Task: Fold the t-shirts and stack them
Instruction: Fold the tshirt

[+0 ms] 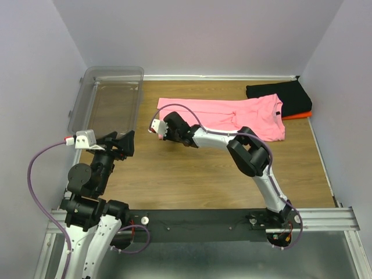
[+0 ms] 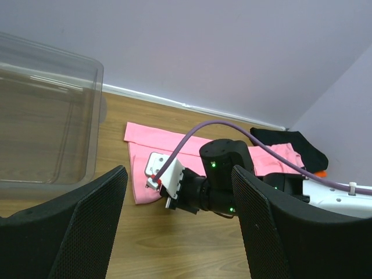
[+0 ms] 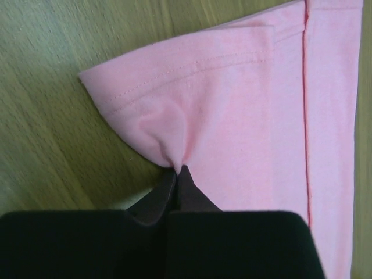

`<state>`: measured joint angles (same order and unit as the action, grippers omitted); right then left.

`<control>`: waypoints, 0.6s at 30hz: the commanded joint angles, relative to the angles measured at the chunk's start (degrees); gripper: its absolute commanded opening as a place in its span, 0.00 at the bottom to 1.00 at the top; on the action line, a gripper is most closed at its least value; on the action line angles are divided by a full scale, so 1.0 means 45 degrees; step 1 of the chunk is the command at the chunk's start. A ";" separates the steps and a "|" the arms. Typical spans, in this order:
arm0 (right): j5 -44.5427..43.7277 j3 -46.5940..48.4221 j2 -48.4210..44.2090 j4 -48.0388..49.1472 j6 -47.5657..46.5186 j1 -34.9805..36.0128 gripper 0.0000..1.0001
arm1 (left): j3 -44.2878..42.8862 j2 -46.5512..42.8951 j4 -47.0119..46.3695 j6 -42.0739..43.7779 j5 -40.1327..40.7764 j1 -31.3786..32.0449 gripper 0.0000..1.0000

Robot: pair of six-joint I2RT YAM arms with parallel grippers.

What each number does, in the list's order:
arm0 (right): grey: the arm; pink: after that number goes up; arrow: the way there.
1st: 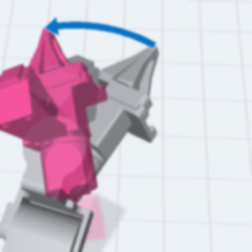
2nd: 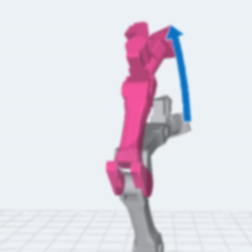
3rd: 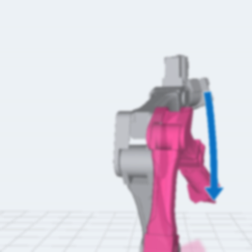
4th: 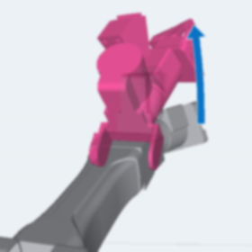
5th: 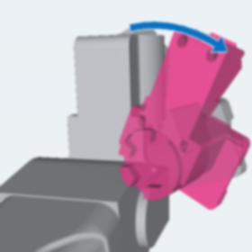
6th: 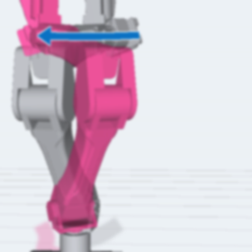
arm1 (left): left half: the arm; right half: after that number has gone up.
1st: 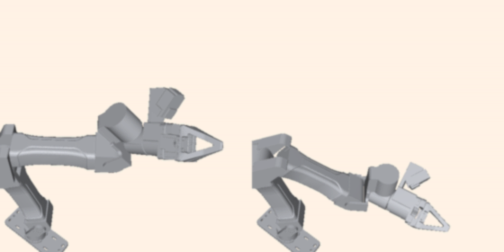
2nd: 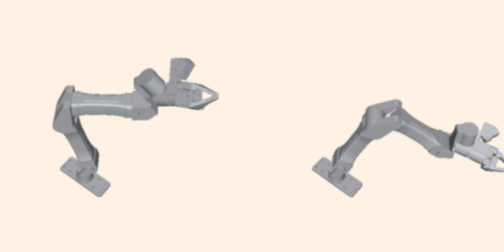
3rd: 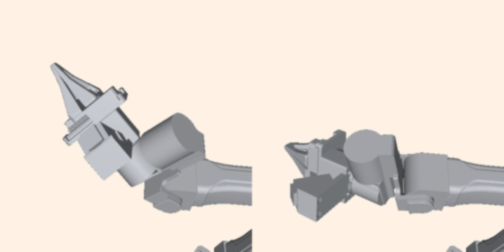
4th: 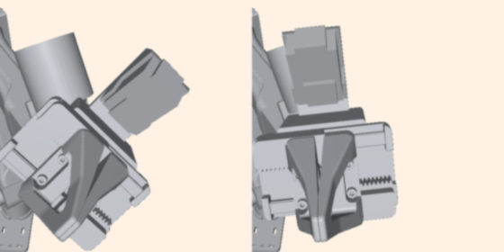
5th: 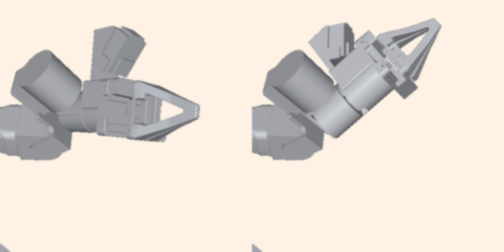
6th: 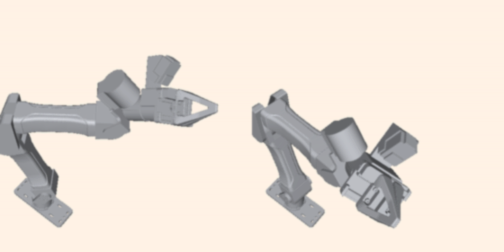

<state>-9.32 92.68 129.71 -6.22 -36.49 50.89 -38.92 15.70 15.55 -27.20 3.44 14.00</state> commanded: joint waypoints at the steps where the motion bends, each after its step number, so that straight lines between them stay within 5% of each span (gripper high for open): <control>1: 0.1794 -0.0478 0.0356 -0.1294 0.0414 -0.0099 0.01 | 0.0171 -0.0111 -0.0155 0.0185 -0.0139 -0.0044 0.80; 18: 0.4982 -0.3232 -0.3160 -0.1606 -0.0152 0.1287 0.01 | 0.0289 -0.0150 -0.0428 0.0283 -0.0550 -0.0025 0.80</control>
<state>8.43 80.07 118.13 -11.75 -36.47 53.71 -38.44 15.70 14.94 -26.94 2.46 14.00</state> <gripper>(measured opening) 0.009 0.804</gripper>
